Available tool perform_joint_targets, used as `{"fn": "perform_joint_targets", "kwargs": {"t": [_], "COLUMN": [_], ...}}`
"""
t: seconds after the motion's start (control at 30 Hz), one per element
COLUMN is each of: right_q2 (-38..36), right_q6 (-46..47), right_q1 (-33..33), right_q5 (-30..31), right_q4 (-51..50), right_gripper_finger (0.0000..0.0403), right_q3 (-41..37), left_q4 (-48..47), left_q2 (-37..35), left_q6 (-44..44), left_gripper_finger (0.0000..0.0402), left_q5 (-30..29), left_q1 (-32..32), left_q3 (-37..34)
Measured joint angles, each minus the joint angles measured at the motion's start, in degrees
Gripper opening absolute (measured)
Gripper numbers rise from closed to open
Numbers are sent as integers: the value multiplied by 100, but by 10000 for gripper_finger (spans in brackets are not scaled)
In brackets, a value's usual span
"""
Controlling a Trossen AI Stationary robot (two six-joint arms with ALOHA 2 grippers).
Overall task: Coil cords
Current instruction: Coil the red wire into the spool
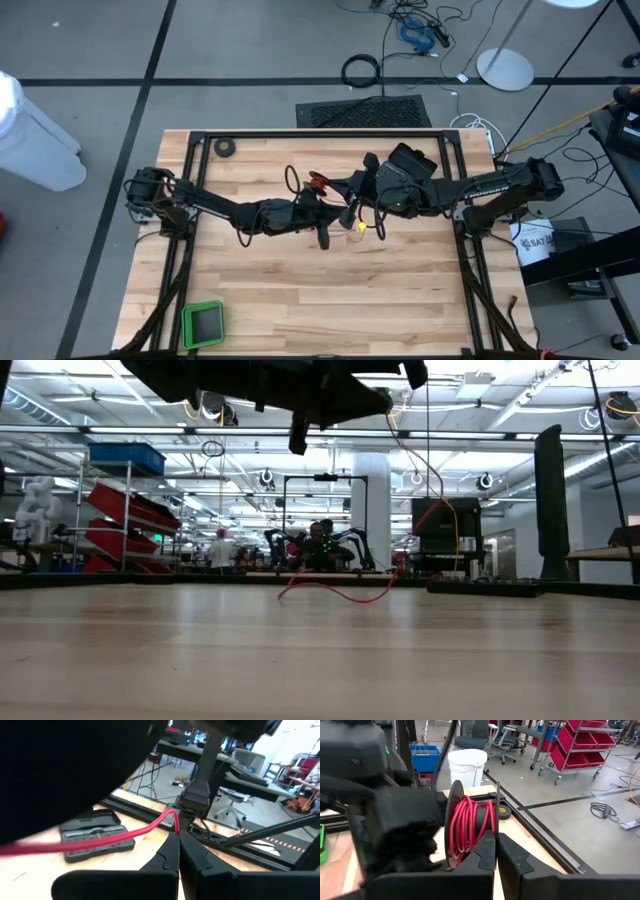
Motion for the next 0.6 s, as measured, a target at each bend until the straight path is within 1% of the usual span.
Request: {"fn": "perform_joint_targets", "kwargs": {"t": [0.33, 0.6], "right_q2": [-2, -2], "right_q6": [-80, -65], "right_q1": [0, 2], "right_q5": [21, 4], "right_q4": [-441, -423], "right_gripper_finger": [0, 0], "right_q3": [0, 0], "left_q4": [-137, -539], "left_q2": [-378, -775], "left_q6": [91, 230], "left_gripper_finger": [0, 0], "left_q5": [4, 7], "left_q1": [-328, -375], "left_q3": [4, 4]}}
